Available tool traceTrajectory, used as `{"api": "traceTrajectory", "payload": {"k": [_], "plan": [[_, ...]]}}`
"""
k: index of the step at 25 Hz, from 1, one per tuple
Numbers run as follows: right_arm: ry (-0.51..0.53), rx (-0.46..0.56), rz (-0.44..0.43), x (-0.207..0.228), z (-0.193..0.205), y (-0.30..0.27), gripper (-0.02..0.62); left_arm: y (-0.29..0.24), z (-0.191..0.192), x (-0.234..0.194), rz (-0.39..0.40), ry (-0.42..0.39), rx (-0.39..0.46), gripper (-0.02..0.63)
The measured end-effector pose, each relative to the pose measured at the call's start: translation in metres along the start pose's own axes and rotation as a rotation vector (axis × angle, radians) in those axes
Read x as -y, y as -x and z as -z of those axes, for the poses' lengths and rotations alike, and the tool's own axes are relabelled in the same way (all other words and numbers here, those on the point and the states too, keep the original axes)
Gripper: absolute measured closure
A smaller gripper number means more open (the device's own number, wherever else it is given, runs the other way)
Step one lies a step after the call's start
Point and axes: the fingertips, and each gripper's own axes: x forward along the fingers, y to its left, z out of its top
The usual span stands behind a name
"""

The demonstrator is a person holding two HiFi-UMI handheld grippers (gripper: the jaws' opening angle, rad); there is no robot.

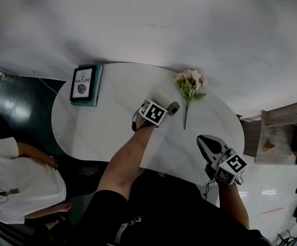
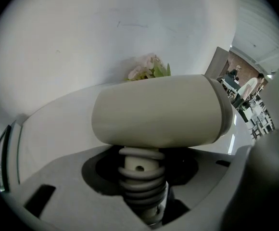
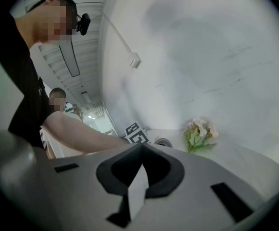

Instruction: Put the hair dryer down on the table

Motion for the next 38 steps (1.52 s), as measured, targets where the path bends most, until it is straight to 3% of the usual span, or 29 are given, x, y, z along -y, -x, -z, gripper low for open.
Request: {"api": "traceTrajectory", "payload": {"k": [3,6,9,16,24,28,33,38], "plan": [[-0.017,-0.002,-0.021,-0.002,0.001,-0.002,0.589,0.006,-0.008,-0.005,-0.015,-0.015,0.014,0.388],[0.003,-0.004,-0.042,-0.006,0.003,-0.004,0.589,0.003,-0.001,0.000,0.022,0.002,0.017,0.387],[-0.004,0.016,-0.046,-0.009,-0.001,-0.001,0.589,0.011,-0.003,-0.008,-0.009,-0.016,0.028,0.382],[0.018,-0.005,-0.002,-0.008,0.006,0.007,0.589,0.017,-0.003,-0.002,0.066,-0.043,0.061,0.354],[0.035,0.056,0.017,-0.042,-0.026,-0.011,0.589,0.067,-0.008,-0.009,0.088,-0.009,0.265,0.354],[0.109,0.059,0.021,-0.059,-0.036,-0.017,0.589,0.118,-0.011,-0.019,0.062,0.031,0.388,0.368],[0.105,0.138,-0.024,-0.097,-0.063,-0.027,0.589,0.191,-0.007,-0.024,0.005,0.013,0.537,0.387],[0.146,0.170,-0.044,-0.132,-0.075,-0.041,0.591,0.268,0.014,-0.018,0.029,0.034,0.701,0.436]]}}
